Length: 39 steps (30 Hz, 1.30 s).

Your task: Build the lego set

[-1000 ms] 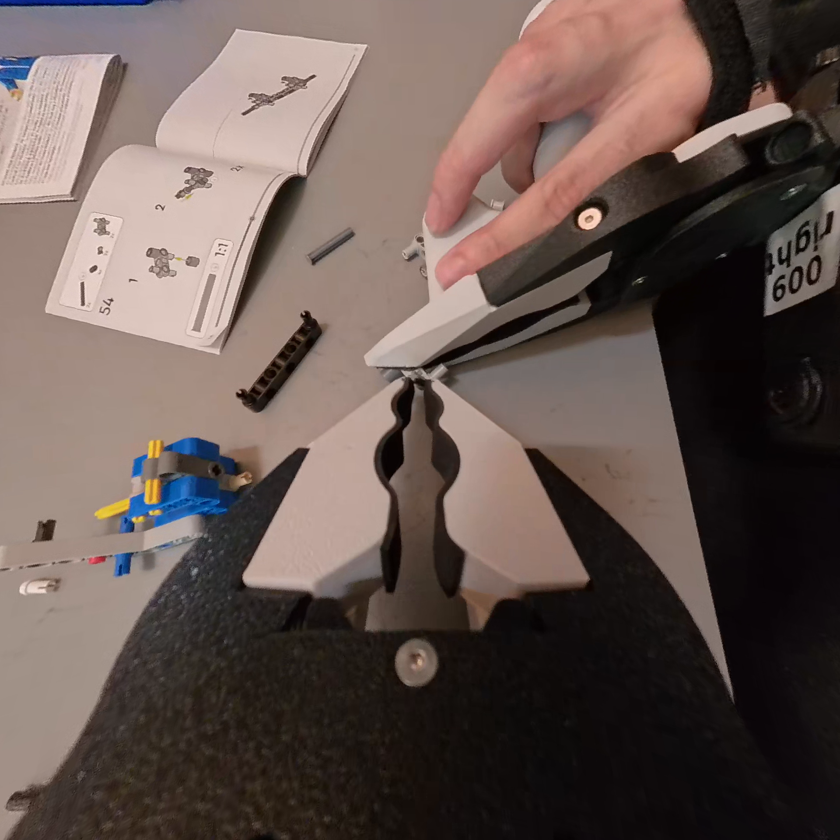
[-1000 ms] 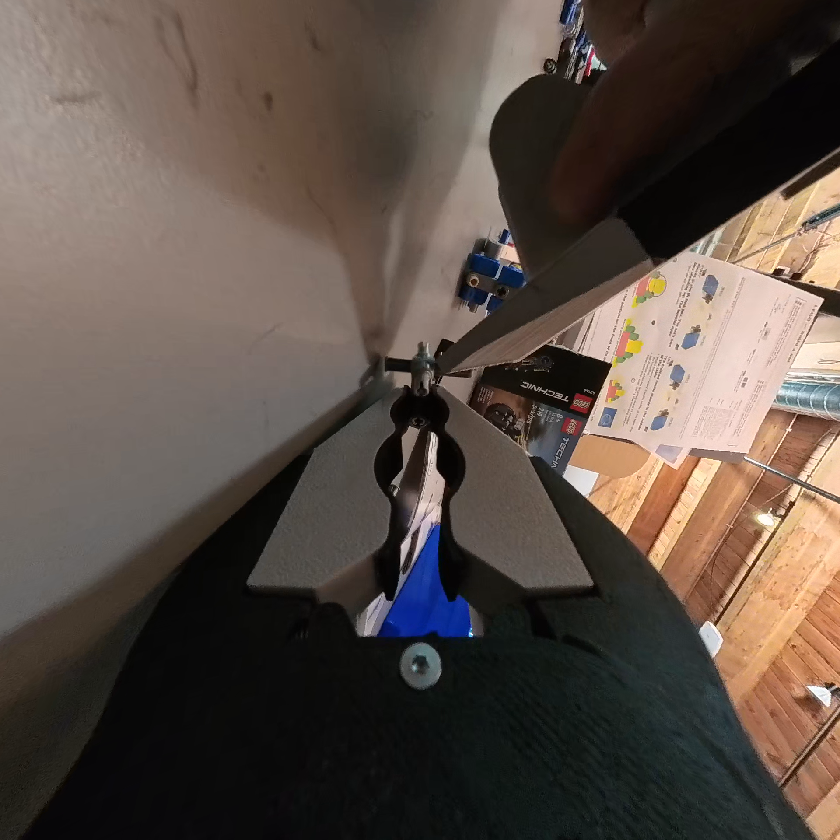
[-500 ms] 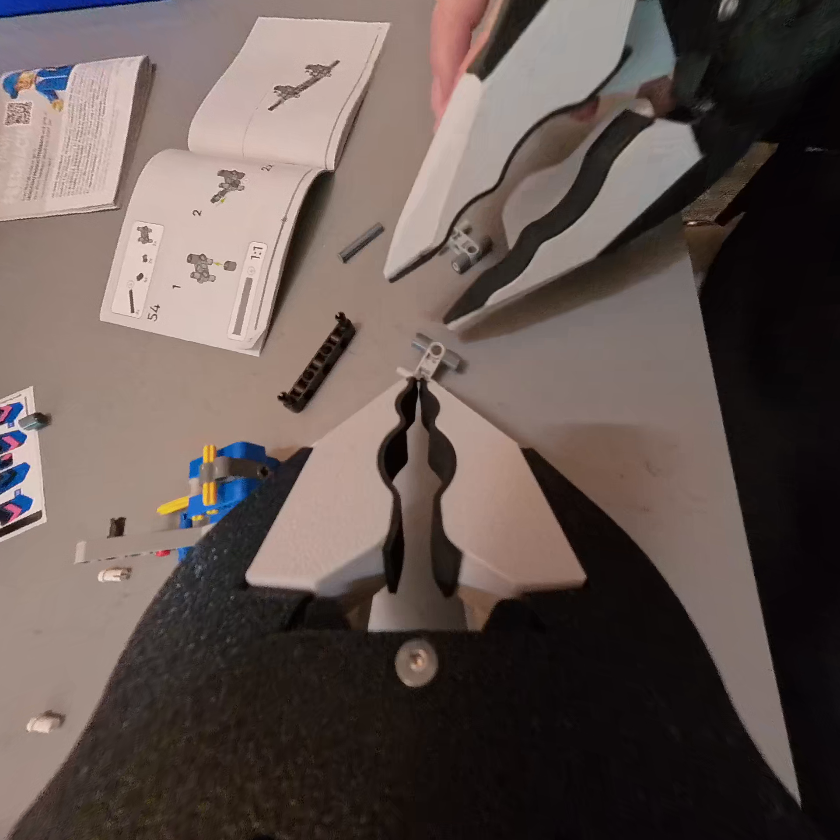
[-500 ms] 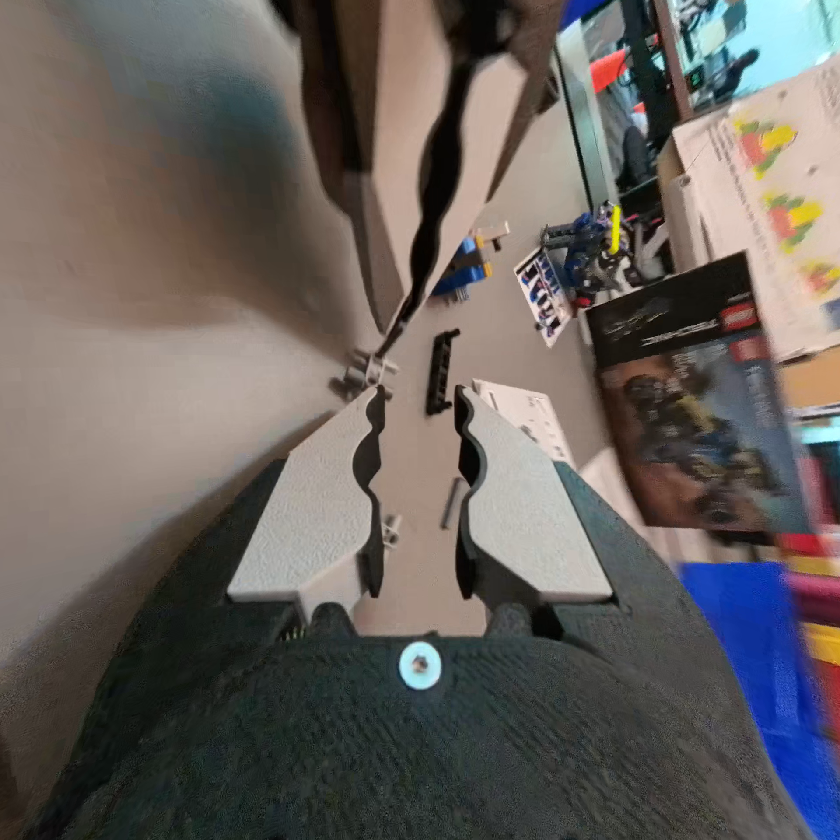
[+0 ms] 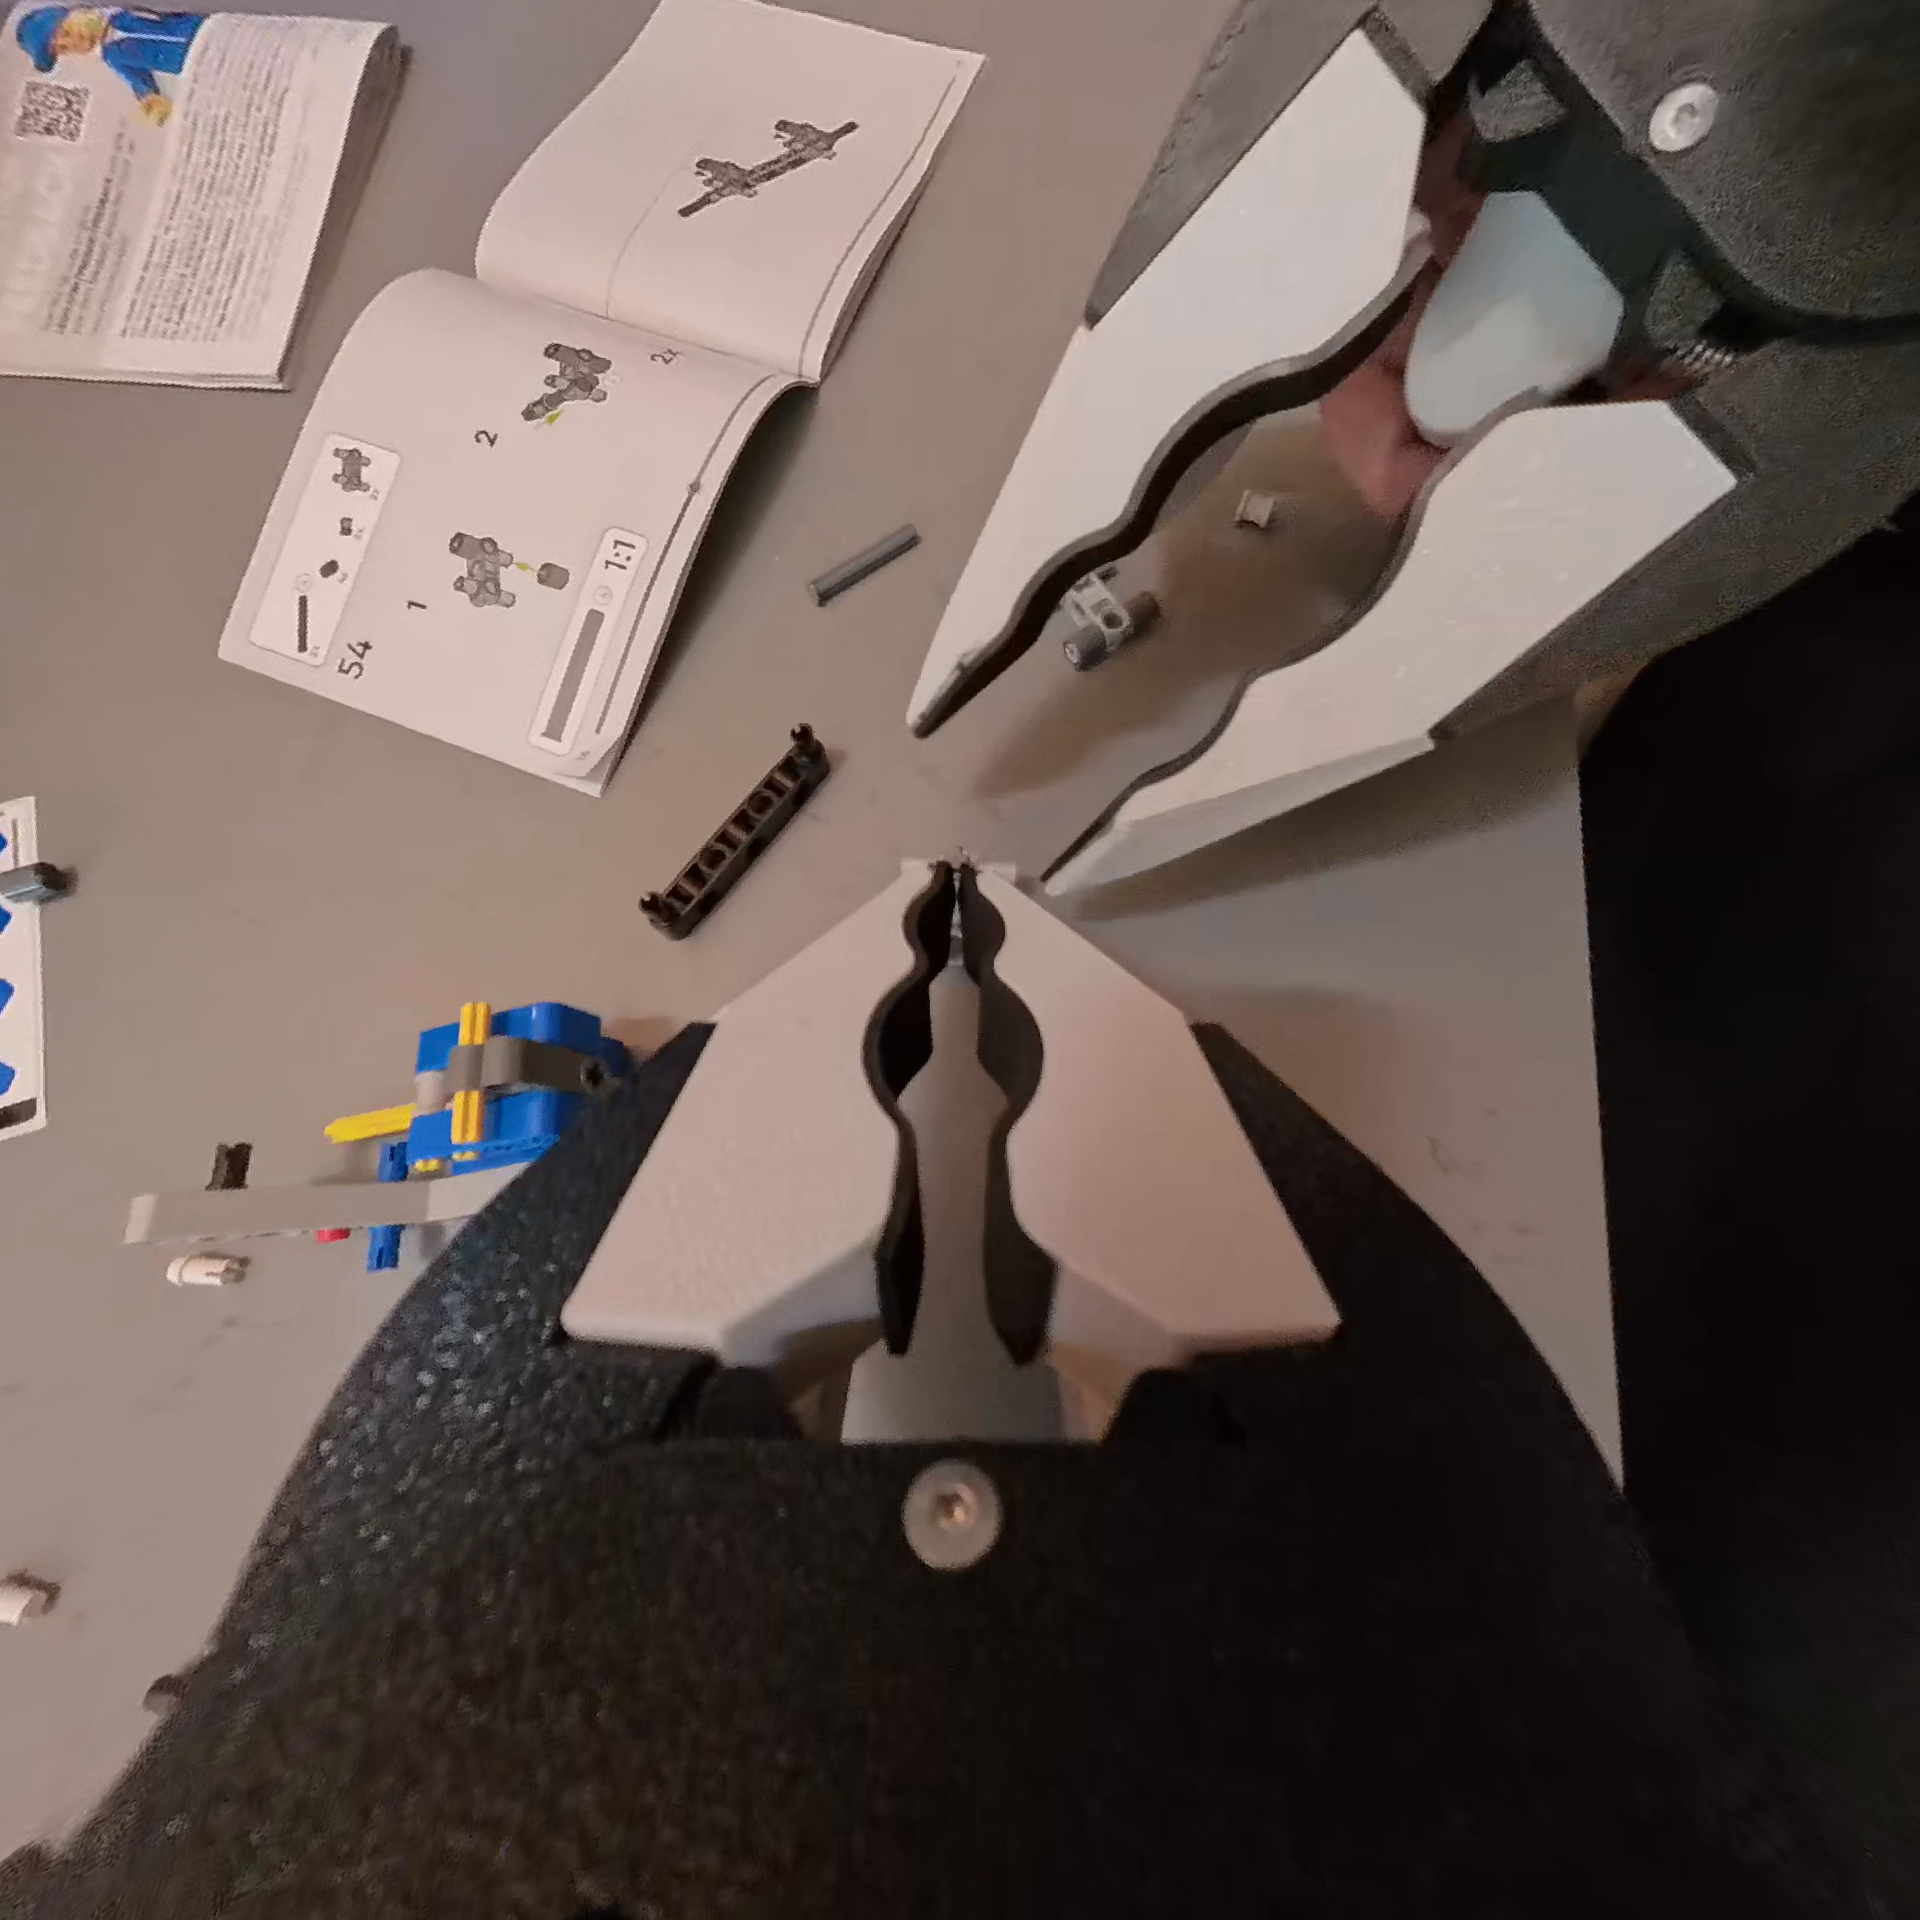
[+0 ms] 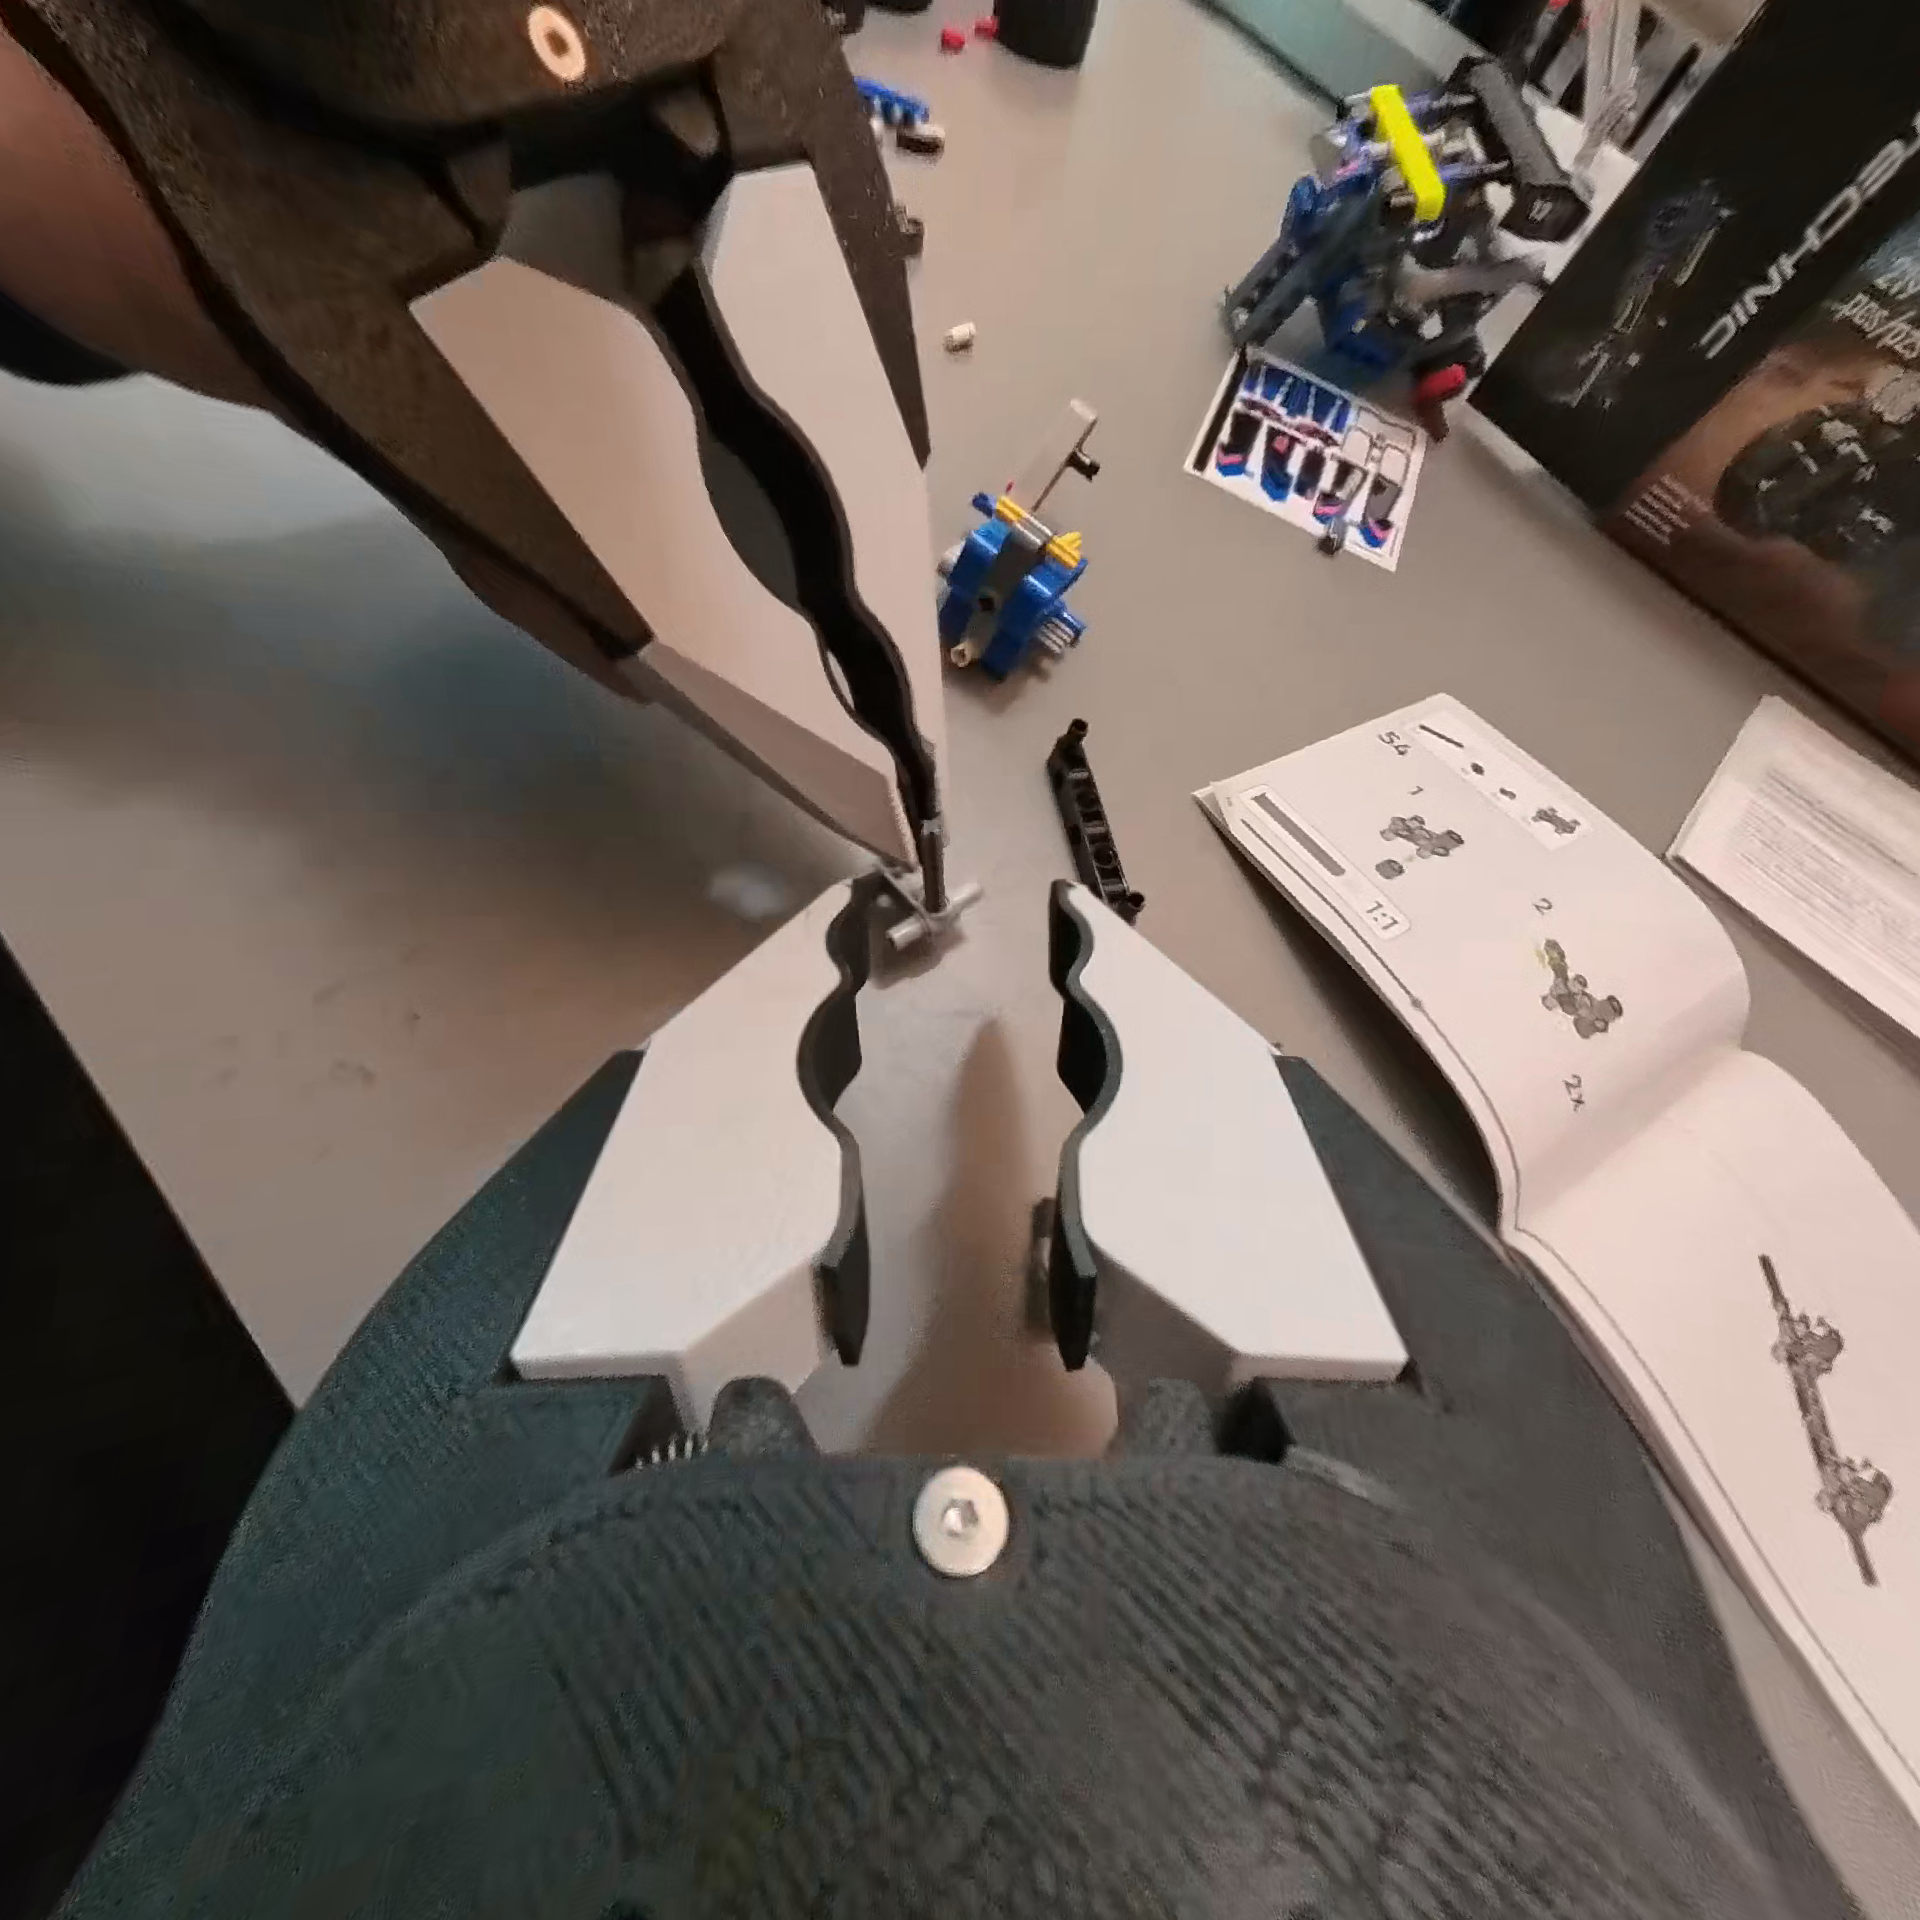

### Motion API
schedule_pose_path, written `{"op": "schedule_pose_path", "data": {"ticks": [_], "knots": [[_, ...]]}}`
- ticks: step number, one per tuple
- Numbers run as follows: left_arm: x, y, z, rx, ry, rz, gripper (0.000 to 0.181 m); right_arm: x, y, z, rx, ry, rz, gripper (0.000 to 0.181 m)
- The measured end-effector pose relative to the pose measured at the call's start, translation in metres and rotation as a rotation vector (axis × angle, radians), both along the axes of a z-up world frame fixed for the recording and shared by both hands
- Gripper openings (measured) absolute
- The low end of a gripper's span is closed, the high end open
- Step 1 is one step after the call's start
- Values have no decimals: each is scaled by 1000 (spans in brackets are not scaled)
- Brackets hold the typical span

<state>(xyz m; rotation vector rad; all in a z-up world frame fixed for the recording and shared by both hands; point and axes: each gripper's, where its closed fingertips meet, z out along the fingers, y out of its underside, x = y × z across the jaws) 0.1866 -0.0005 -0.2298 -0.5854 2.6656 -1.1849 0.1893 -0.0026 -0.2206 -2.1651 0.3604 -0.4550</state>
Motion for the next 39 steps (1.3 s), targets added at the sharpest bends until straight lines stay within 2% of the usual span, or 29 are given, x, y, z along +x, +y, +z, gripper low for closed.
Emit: {"op": "schedule_pose_path", "data": {"ticks": [4,9,16,23,27,32,39], "knots": [[-5,-6,-2,21,-7,-49,0,-4,-2,-18,-58,24,38,34],[-5,-9,-3,12,2,-68,0,-3,-1,-16,-35,33,85,12],[-8,-14,-5,-3,-25,-150,0,-8,-1,-24,-48,88,122,9],[-13,-9,-1,-2,-16,-116,6,-4,-6,-26,-44,112,34,7],[-12,-4,-13,74,-43,-72,9,-6,-6,-27,-29,132,6,7],[-14,-13,-21,100,-73,-112,0,-8,-8,-27,-36,123,-16,6],[-14,-21,-24,91,-82,-228,0,-9,-15,-27,-33,140,-49,6]]}}
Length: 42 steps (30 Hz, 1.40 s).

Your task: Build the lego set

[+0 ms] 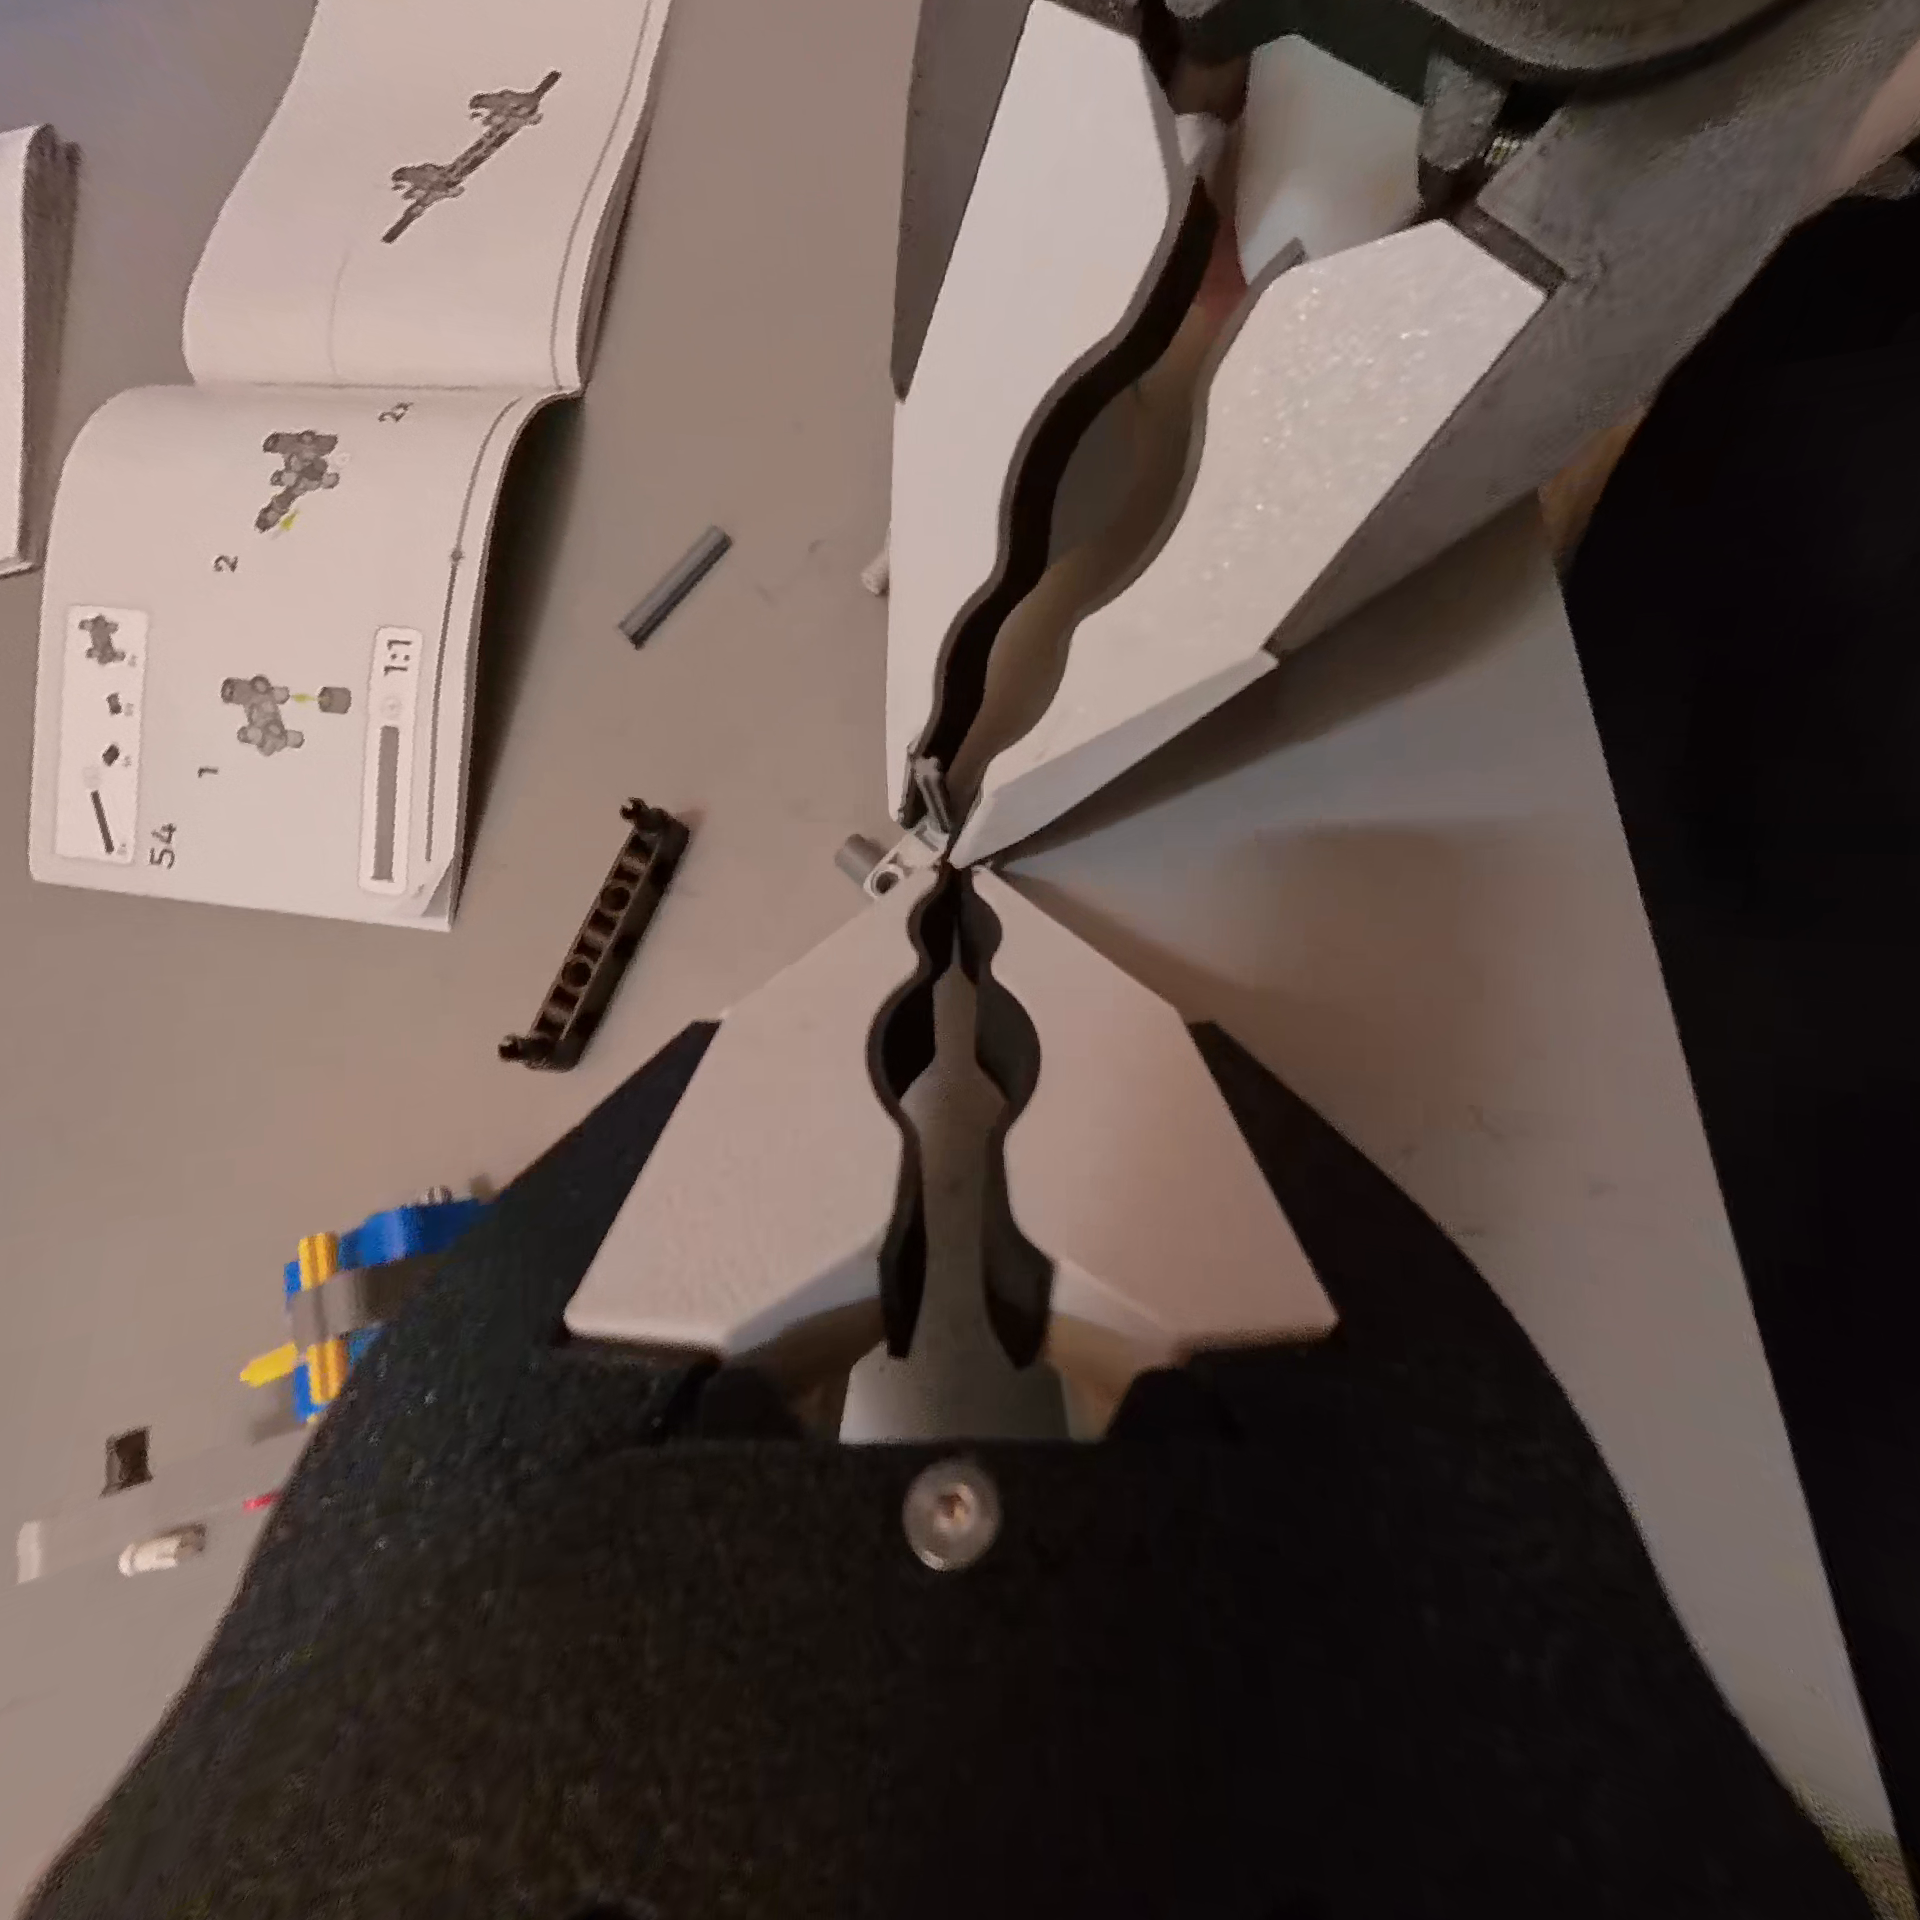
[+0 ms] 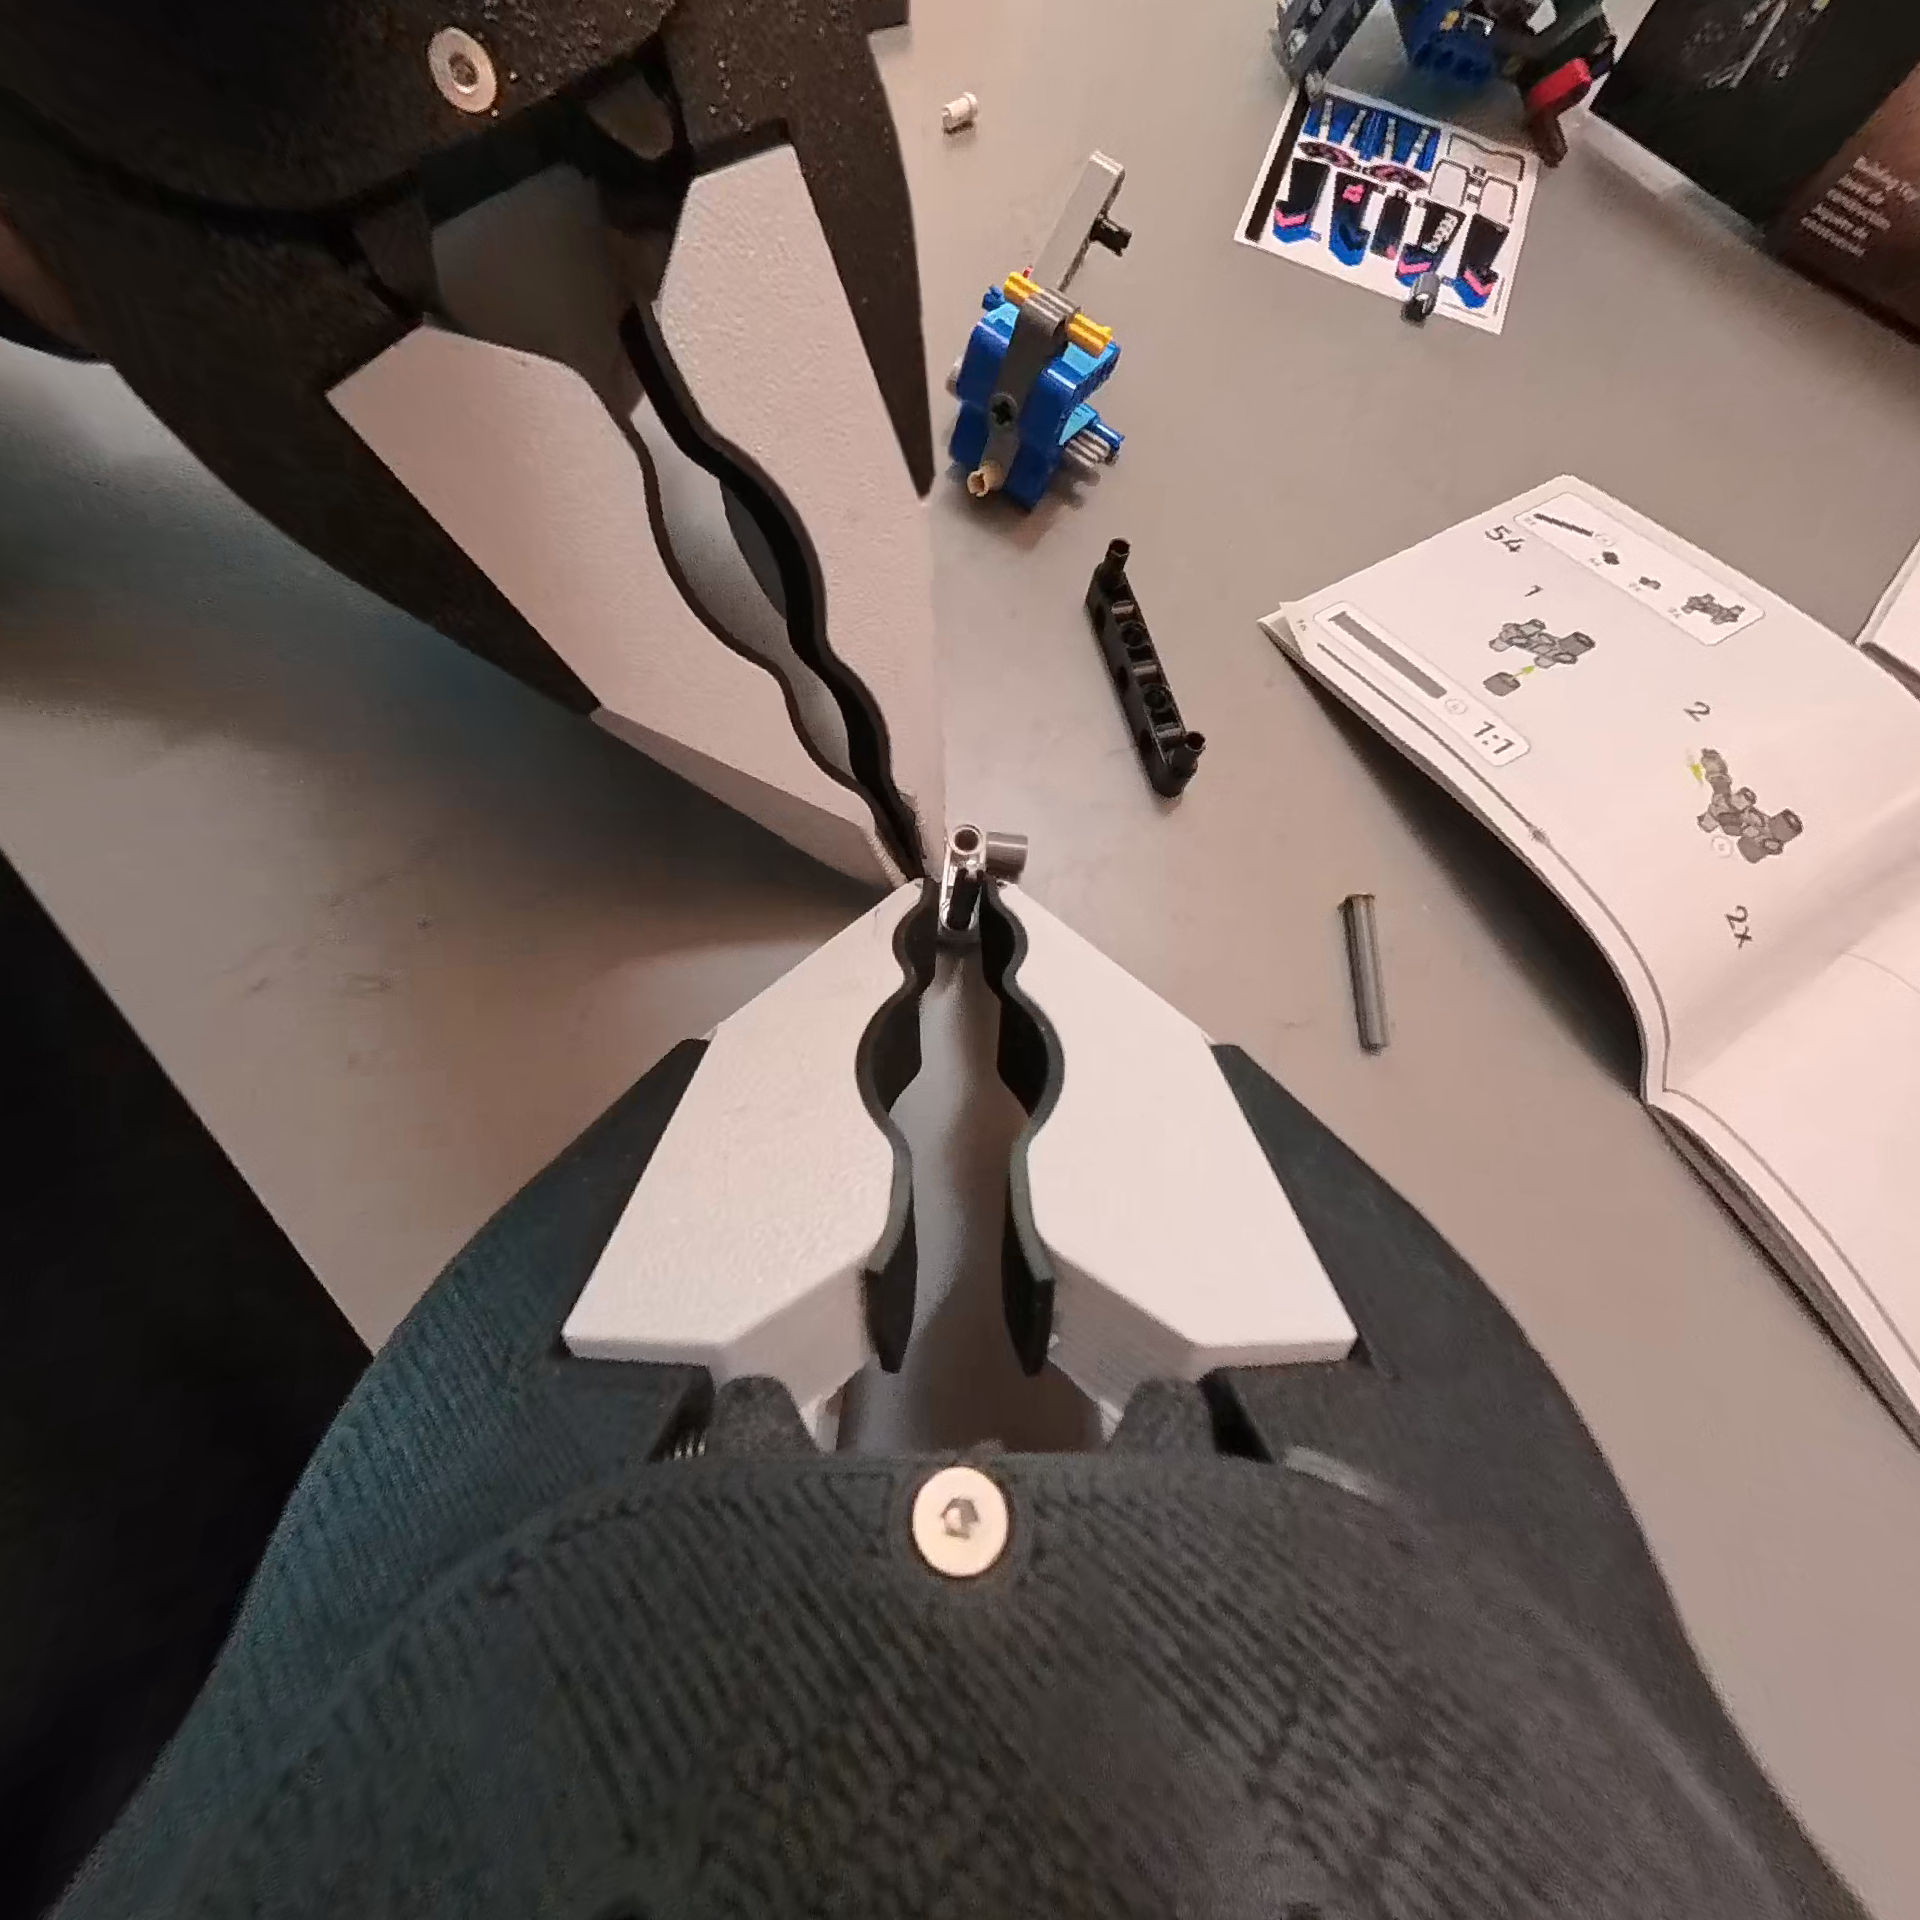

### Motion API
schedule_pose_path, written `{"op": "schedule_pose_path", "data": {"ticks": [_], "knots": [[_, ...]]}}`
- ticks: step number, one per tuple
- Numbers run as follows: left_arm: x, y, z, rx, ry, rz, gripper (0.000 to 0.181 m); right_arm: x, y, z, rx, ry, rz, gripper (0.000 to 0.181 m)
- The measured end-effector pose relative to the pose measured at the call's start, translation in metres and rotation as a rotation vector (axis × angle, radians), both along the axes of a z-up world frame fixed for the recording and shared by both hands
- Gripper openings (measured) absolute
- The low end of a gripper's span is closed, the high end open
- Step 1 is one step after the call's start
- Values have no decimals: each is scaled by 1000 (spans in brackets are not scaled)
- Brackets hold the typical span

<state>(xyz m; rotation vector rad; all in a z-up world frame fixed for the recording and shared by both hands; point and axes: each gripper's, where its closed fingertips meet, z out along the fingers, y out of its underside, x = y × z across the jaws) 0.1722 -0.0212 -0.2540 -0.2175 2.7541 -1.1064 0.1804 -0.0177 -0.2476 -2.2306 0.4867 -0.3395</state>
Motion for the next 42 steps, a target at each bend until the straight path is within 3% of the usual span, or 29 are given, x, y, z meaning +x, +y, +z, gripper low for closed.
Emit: {"op": "schedule_pose_path", "data": {"ticks": [15,27,29,33,37,42], "knots": [[16,16,-3,45,9,40,0,-4,0,0,24,43,4,11],[18,14,-3,13,-21,60,0,-6,-14,18,90,54,-5,40],[18,15,-1,7,-25,74,0,-12,-21,29,93,33,40,48],[19,16,14,-73,-60,113,0,-2,-73,48,23,-89,54,38],[10,15,25,-176,-25,127,0,-8,-118,16,-112,-27,126,34],[-2,12,23,-190,12,133,0,-21,-108,5,-61,7,209,24]]}}
